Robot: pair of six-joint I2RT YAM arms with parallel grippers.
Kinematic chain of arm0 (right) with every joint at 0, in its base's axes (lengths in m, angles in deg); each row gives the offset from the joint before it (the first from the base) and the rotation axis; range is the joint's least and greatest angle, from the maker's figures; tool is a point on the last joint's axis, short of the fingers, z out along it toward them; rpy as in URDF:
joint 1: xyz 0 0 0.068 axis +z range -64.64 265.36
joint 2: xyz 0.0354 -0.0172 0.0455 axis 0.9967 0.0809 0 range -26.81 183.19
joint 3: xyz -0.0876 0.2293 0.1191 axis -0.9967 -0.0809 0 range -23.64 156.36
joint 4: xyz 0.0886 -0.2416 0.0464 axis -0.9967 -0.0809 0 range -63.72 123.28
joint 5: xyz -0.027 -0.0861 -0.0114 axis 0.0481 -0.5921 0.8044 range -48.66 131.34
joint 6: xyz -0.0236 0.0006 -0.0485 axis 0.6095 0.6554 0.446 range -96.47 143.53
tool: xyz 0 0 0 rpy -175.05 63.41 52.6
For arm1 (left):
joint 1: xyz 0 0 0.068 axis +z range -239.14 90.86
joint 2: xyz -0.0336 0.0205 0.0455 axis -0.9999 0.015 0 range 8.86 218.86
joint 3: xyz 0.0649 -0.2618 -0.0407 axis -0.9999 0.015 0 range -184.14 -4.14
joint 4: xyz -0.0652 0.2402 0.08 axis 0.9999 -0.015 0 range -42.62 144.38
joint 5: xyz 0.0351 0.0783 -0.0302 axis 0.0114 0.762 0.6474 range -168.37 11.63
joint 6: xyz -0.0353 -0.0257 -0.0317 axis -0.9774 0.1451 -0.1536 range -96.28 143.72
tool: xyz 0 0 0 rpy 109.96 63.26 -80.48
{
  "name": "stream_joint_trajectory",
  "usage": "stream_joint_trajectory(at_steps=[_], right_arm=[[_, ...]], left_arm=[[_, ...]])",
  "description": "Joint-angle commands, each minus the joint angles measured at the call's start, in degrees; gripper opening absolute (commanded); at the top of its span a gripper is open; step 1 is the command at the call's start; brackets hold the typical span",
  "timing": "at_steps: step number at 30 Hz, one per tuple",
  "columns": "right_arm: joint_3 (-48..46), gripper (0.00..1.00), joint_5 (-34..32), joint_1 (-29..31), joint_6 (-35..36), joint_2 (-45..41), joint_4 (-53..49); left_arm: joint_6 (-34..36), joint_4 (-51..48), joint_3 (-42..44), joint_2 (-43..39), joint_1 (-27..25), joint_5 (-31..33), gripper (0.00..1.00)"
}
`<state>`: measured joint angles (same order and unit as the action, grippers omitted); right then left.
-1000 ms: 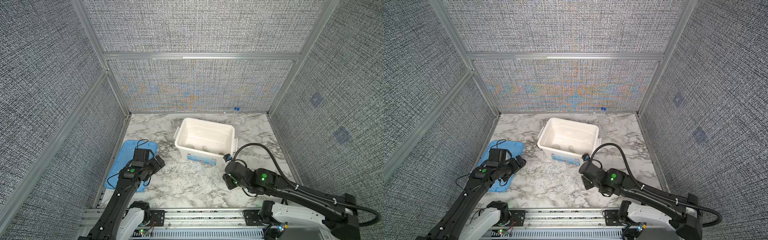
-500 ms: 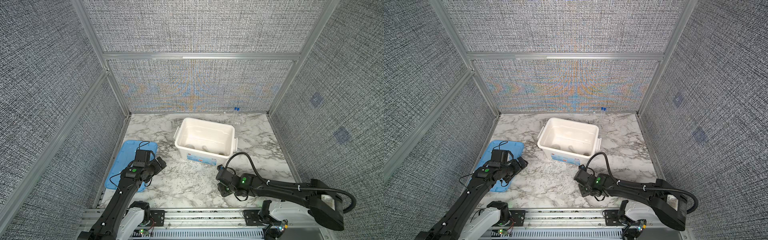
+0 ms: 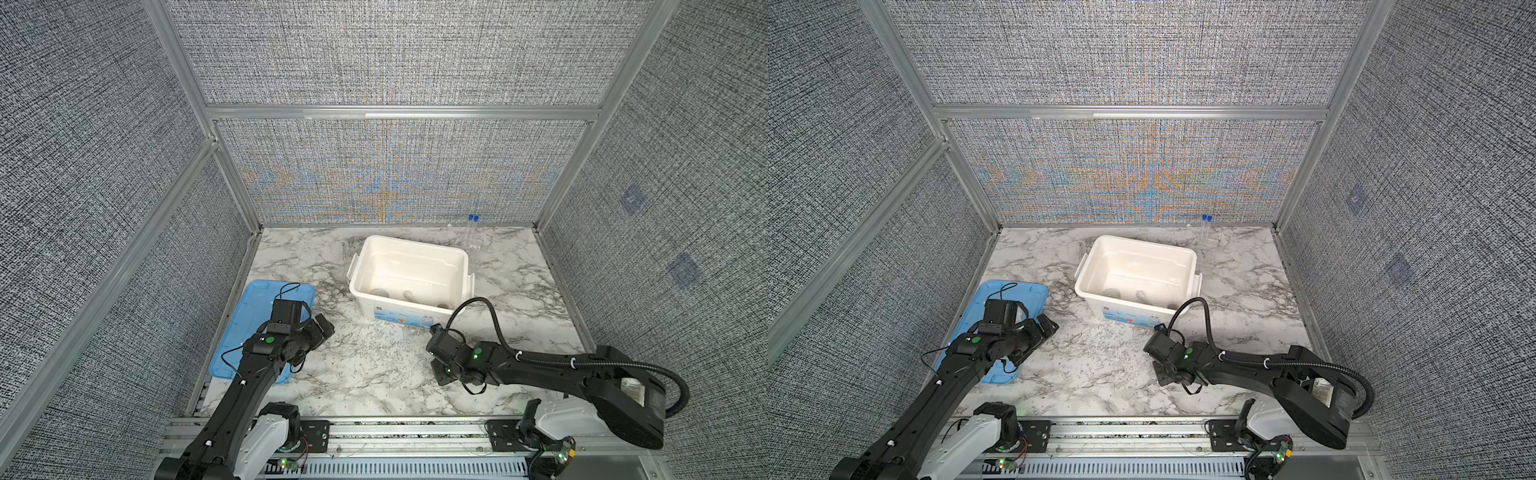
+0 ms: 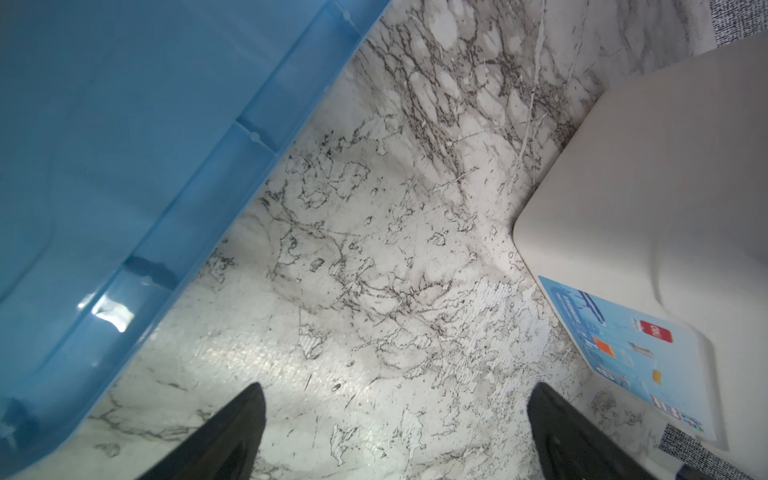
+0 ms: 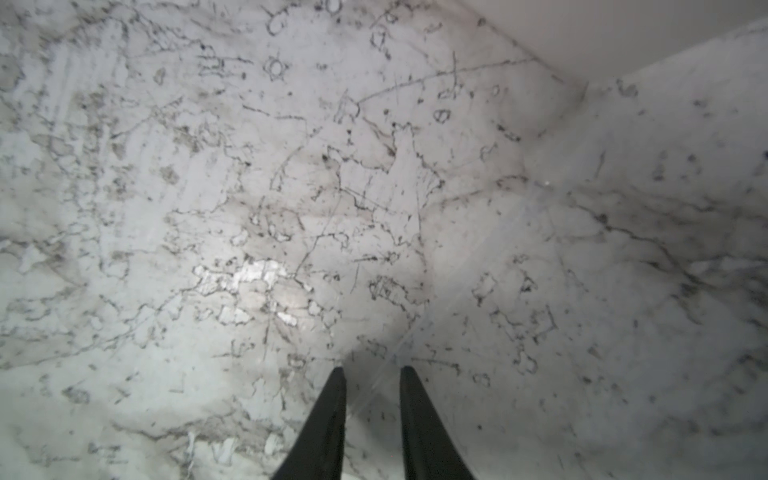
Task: Organize the chemistry lab equipment
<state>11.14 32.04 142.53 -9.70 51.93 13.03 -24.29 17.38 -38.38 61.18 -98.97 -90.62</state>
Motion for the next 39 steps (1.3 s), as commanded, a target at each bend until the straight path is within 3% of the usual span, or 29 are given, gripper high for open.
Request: stream_joint_trajectory(at_steps=[1,10,17,29,35,39], right_arm=[[-0.09,0.20,3.95,0.13,0.03,0.30,-2.19],[-3.23,0.10,7.21,0.30,-2.97,-6.81,-5.77],[-4.91,0.08,9.64,1.32,0.81,-10.05,-4.45],[2.76,0.08,17.91,6.40,13.34,0.17,-3.21],[6.77,0.34,16.96,8.20,18.27,4.97,-6.34],[9.97,0.38,14.88,8.34,19.19,8.13,-6.69]], left_arm=[[0.20,0.47,-0.36,0.25,0.07,-0.95,0.99],[-1.27,1.25,1.19,0.07,0.07,-2.34,0.99],[-1.21,1.65,1.24,0.24,0.07,-2.70,0.99],[-0.97,0.92,0.29,1.04,0.07,-2.78,0.99],[-0.95,2.01,1.06,1.05,0.03,-2.66,0.99],[-0.92,2.13,0.91,0.86,0.06,-1.90,0.99]])
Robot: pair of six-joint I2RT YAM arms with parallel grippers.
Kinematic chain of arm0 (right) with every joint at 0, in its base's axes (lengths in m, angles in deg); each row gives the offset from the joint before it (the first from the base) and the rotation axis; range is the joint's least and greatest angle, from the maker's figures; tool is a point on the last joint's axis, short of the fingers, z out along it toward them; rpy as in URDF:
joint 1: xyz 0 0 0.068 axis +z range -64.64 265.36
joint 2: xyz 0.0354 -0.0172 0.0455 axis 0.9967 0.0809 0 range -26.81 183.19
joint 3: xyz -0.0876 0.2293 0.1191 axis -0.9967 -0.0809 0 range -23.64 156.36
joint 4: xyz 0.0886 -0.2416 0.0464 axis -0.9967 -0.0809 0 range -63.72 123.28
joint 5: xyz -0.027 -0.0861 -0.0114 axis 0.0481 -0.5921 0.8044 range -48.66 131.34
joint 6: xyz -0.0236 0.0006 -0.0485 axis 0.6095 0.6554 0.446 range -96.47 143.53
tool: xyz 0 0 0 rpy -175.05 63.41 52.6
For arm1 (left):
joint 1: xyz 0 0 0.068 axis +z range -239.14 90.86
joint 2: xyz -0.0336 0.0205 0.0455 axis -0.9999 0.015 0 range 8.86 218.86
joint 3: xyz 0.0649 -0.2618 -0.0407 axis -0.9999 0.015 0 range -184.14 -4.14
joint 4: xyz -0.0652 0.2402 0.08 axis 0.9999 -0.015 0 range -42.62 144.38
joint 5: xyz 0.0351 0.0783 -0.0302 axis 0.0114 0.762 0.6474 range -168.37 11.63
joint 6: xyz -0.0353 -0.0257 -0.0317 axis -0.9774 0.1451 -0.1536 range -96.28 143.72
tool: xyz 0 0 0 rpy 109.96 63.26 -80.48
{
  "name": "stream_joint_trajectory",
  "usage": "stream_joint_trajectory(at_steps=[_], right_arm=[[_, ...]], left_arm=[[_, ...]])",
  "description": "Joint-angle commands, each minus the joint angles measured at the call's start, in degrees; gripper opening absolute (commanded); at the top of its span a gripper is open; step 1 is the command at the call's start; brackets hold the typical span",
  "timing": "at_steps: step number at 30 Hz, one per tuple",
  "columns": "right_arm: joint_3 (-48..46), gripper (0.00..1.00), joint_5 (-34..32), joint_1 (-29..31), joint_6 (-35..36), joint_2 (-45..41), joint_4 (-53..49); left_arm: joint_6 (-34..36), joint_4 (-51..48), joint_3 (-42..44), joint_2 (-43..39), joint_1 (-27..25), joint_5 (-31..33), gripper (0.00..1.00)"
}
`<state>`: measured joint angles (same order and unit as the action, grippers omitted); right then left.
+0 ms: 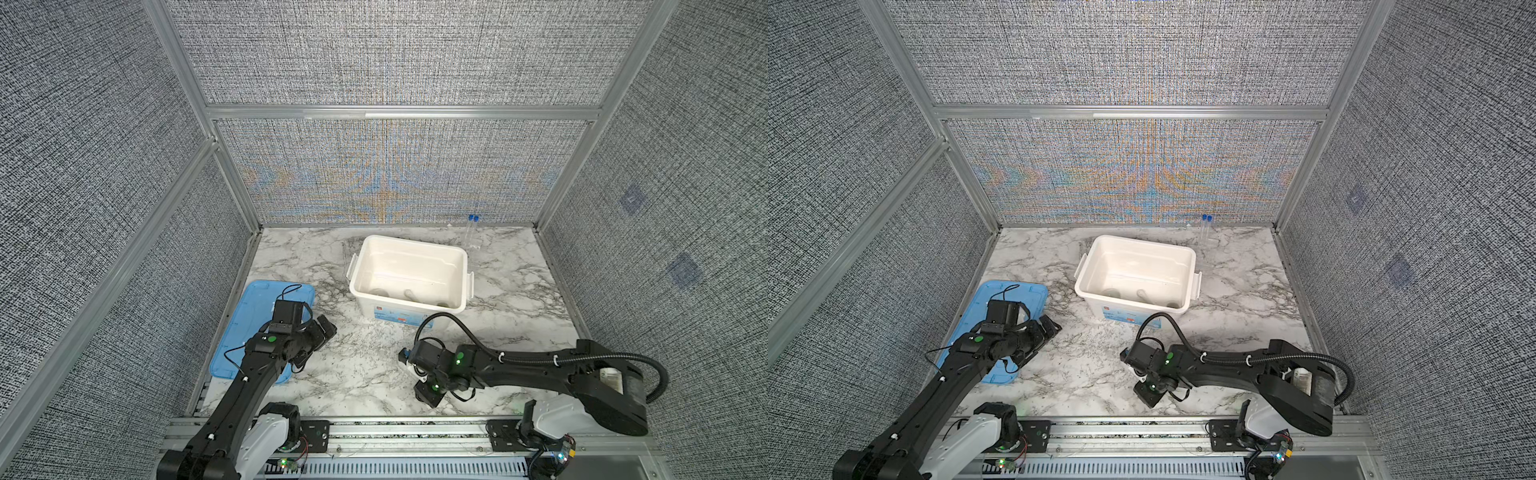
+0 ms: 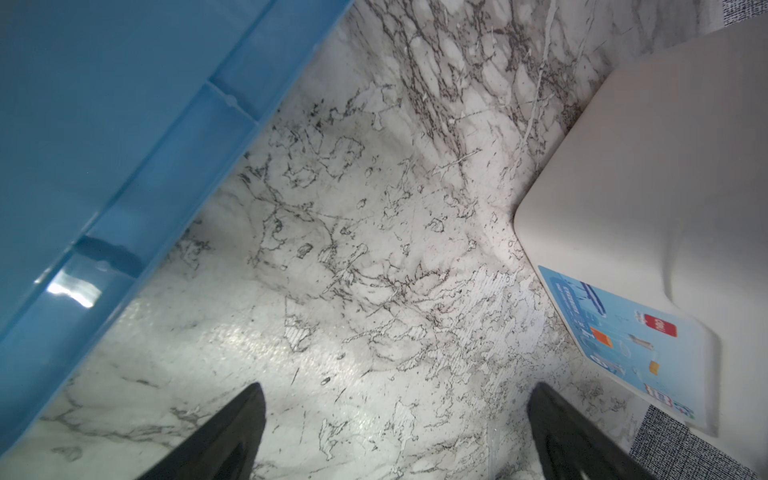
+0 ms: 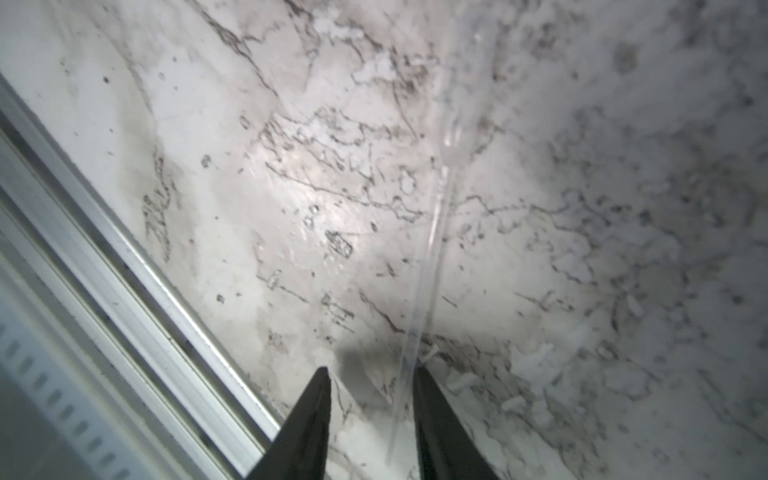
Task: Organize the chemistry lab equipment
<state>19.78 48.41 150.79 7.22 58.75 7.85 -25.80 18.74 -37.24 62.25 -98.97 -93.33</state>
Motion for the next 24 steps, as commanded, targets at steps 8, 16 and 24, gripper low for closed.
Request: stream_joint_trajectory(at_steps=[8,16,24], right_arm=[[6.77,0.39,-7.01,-0.04,5.22,8.91,-1.21],[9.66,0.39,-5.88,-0.39,9.33,12.40,1.49],[10.83,0.19,-6.46,-0.30,10.38,14.45,2.56]], left_arm=[[-2.06,5.10,1.76,0.64,0.07,-2.66,0.99],[-1.95,4.79,1.81,0.58,0.07,-1.57,0.99],[-2.65,4.80,1.82,0.20,0.07,-0.94,0.99]])
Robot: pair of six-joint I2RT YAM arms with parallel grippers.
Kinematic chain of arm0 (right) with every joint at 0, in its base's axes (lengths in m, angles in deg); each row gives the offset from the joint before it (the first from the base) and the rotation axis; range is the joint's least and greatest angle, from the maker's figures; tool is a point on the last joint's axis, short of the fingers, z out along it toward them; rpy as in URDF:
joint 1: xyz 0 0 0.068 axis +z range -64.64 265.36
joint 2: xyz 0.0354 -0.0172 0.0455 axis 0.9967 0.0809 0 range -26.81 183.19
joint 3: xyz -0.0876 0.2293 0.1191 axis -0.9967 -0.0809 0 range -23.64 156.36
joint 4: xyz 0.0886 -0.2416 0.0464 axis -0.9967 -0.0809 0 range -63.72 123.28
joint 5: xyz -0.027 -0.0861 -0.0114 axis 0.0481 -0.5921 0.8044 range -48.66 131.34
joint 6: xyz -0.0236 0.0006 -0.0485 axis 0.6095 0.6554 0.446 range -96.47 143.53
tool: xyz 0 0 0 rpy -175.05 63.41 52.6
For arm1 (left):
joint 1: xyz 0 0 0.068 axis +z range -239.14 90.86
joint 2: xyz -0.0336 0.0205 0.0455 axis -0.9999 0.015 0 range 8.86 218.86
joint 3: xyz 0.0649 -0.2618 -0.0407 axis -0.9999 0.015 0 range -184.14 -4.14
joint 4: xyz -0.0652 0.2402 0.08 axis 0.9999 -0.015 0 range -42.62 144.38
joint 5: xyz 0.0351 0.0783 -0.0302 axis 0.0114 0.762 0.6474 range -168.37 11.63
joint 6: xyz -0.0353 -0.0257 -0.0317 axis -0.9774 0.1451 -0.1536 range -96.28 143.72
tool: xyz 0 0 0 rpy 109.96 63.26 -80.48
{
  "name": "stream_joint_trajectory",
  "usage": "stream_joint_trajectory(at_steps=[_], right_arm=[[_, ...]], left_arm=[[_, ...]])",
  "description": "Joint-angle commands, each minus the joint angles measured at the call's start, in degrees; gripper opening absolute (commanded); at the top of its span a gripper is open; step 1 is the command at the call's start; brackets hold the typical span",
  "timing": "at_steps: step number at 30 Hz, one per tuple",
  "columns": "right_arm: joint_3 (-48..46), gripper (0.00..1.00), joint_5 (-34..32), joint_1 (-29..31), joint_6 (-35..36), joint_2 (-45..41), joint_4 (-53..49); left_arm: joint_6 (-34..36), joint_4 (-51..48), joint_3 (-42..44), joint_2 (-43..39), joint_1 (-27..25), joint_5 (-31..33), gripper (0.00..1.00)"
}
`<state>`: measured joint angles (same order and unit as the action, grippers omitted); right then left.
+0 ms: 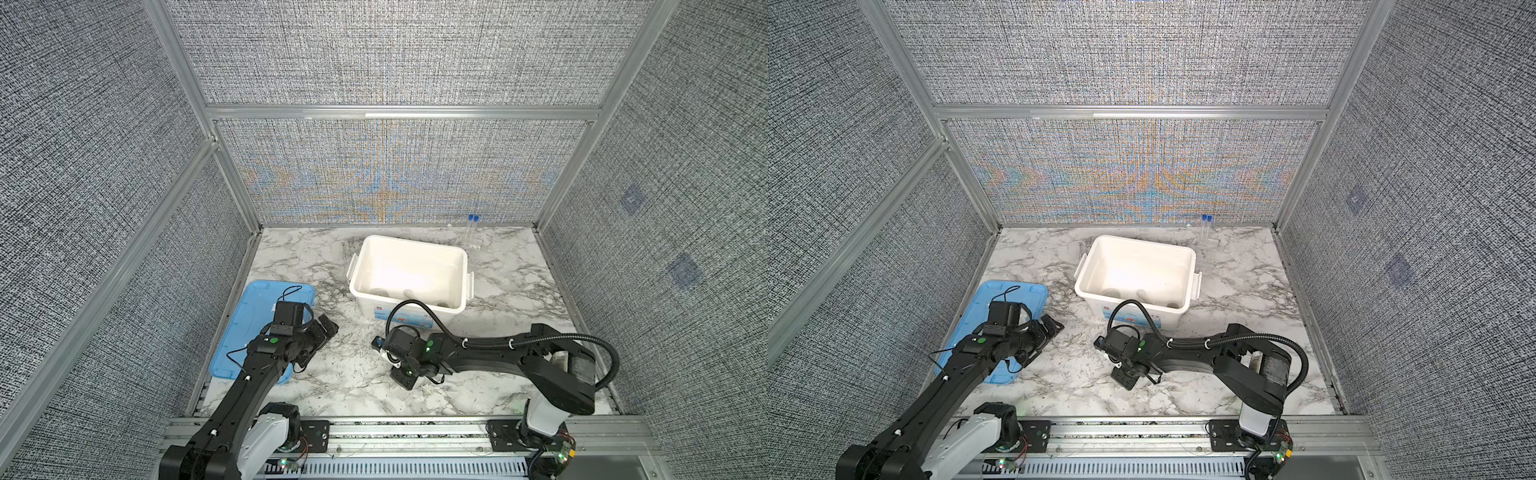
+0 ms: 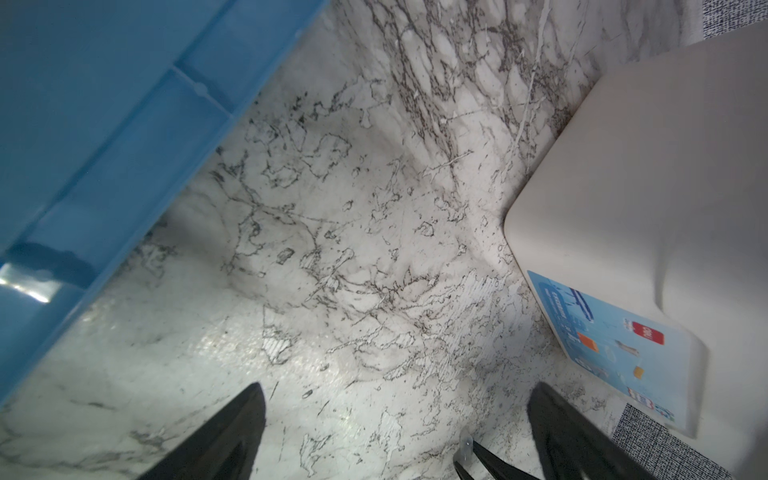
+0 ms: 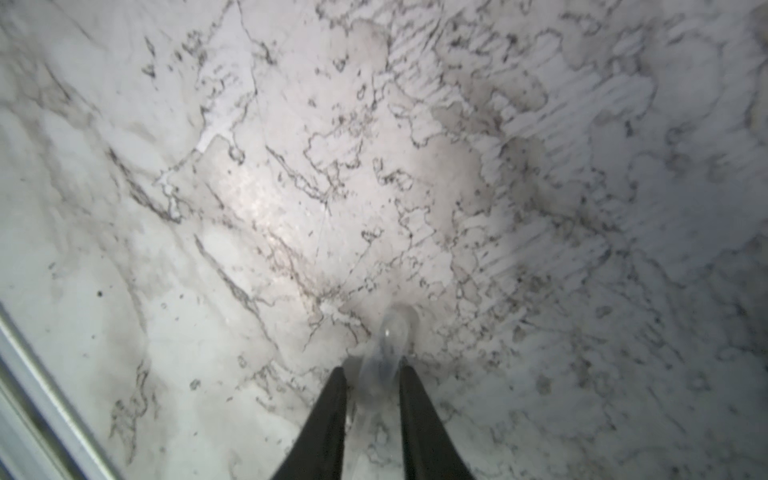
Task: Organize the chemistry lab equipment
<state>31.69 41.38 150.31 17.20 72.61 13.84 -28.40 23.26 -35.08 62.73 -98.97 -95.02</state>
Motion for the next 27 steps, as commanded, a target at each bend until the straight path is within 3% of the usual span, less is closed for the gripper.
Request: stream_joint_trajectory(at_steps=[1,5,9,14,20,27], right_arm=[[-1.63,0.17,0.86,0.18,0.24,0.07,-2.81],[-3.18,0.11,0.73,0.21,-0.60,-3.45,-1.62],[-2.37,0.10,-0.24,0.18,-0.46,-8.16,-3.07],[7.92,0.10,-1.82,-1.54,2.54,-15.81,-11.20],[17.69,0.10,-0.09,-12.18,11.20,-20.92,-10.77],[26.08,0.11,4.48,-24.82,23.05,-15.07,-8.01]], left_arm=[[-0.06,0.04,-0.31,-0.49,0.00,1.11,0.99],[0.08,-0.89,-0.09,-1.96,0.02,2.74,0.99],[0.08,-1.05,0.08,-3.20,0.05,3.96,0.99],[0.69,-3.24,-1.77,-3.15,0.02,4.69,0.99],[2.32,-4.83,-3.98,-1.48,0.07,8.21,0.99],[3.87,-6.20,-6.73,2.97,0.07,10.28,0.99]])
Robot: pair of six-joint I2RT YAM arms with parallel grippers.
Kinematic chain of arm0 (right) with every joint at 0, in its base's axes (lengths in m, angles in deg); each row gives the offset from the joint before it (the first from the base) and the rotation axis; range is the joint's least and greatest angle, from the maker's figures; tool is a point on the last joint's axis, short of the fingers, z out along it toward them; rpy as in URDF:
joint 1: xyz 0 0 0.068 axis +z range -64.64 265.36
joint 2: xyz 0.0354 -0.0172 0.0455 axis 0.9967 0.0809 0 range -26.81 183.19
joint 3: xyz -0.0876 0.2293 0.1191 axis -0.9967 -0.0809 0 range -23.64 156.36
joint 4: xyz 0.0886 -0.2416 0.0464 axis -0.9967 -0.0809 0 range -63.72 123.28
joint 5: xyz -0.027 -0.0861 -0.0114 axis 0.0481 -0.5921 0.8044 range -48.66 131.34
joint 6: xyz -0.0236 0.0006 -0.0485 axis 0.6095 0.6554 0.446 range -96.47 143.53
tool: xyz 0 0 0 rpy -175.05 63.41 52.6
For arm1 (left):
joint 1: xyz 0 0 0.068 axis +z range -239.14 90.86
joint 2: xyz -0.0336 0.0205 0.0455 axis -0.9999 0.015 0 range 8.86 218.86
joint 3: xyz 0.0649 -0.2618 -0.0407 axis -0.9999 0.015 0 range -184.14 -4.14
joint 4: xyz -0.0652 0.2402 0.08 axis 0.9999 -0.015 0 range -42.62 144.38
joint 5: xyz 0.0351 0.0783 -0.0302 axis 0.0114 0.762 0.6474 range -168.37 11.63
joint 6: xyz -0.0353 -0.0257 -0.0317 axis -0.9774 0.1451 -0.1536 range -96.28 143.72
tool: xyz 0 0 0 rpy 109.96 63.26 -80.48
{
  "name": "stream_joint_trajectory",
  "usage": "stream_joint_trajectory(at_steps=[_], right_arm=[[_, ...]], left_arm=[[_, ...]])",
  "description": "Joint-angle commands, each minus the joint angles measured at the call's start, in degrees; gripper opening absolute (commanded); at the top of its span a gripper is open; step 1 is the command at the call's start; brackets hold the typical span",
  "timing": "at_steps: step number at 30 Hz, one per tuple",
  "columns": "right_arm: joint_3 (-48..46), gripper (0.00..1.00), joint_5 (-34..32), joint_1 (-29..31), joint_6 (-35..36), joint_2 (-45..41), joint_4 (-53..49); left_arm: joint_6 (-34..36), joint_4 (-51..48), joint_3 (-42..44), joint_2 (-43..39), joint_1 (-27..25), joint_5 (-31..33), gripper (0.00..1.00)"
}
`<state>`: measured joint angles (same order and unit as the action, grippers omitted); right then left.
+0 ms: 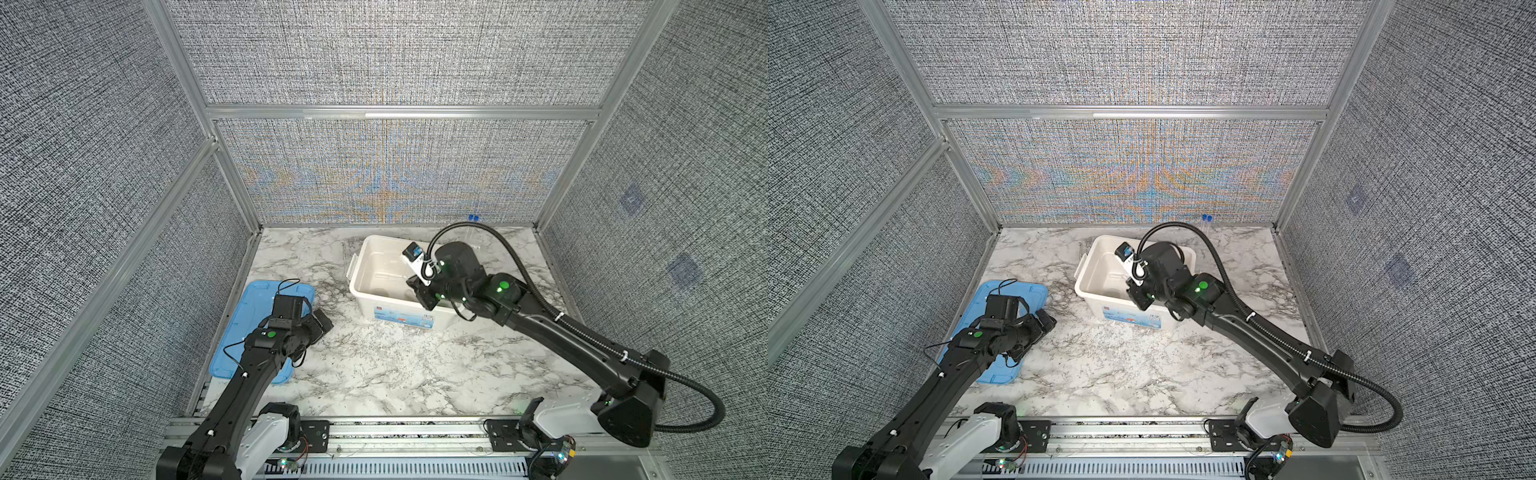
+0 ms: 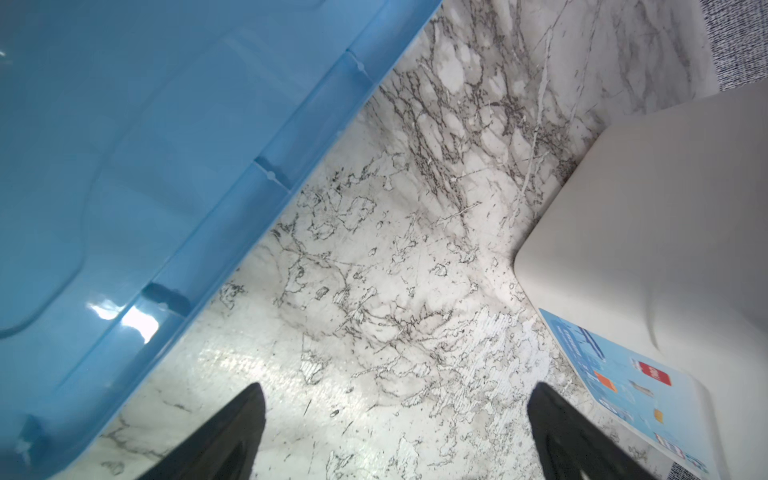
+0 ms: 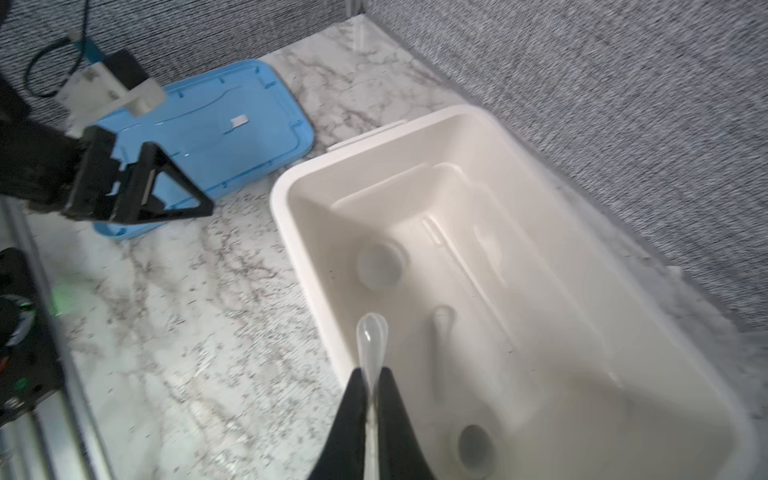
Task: Organize the chemistry lab equipment
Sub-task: 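Carry the pipette into the bin and open the right gripper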
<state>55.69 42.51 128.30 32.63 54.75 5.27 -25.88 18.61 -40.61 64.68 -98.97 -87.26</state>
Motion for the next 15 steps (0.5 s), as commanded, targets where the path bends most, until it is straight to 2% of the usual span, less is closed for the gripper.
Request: stream_joint_trajectory(at_steps=[1,4,9,12,15], right_arm=[[3.91,0.11,5.19,-4.03,9.13,4.81,-0.53],[12.02,0.10,9.11,-6.68,13.87,12.91,-6.60],[22.92,0.11,8.76,-8.03,20.85,25.40,-12.91],[26.50,0.11,8.38,-8.45,22.15,30.90,-13.66],[28.38,0.11,8.84,-8.42,22.41,35.14,-13.43]], left_arm=[[1.35,-2.12,-1.69,1.49,0.05,2.98,0.99],[2.45,-1.24,-2.20,3.22,0.06,2.31,0.99],[3.18,-1.42,-4.89,7.13,0.07,1.35,0.99],[1.62,-5.27,-7.90,9.43,0.05,2.46,0.99],[4.06,-8.36,-10.23,11.59,0.06,6.02,0.99]])
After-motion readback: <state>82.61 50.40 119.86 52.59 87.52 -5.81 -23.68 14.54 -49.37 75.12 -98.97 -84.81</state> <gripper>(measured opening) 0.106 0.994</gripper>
